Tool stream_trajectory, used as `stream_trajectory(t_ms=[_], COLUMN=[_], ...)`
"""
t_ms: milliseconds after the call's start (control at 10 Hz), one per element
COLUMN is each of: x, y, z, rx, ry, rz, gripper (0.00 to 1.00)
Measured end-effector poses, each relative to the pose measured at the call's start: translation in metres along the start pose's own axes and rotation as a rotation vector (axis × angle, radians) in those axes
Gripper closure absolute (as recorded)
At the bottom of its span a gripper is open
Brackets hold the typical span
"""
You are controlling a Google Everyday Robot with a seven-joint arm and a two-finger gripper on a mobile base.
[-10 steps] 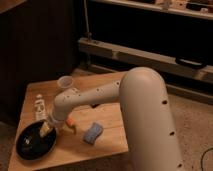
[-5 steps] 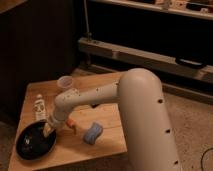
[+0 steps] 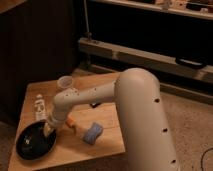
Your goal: Pick up the ceramic bowl
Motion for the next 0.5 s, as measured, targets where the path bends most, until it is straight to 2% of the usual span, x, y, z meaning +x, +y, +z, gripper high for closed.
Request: stream_trajectory(t_ms=[100,500], x=[-0.0002,0.0006], y=[-0.0023,-0.0085], z=[0.0001,0.0042], rx=[0.005,0.016], ry=[0.003,0.02], rz=[0.006,0.022], gripper=[0.76,0.78])
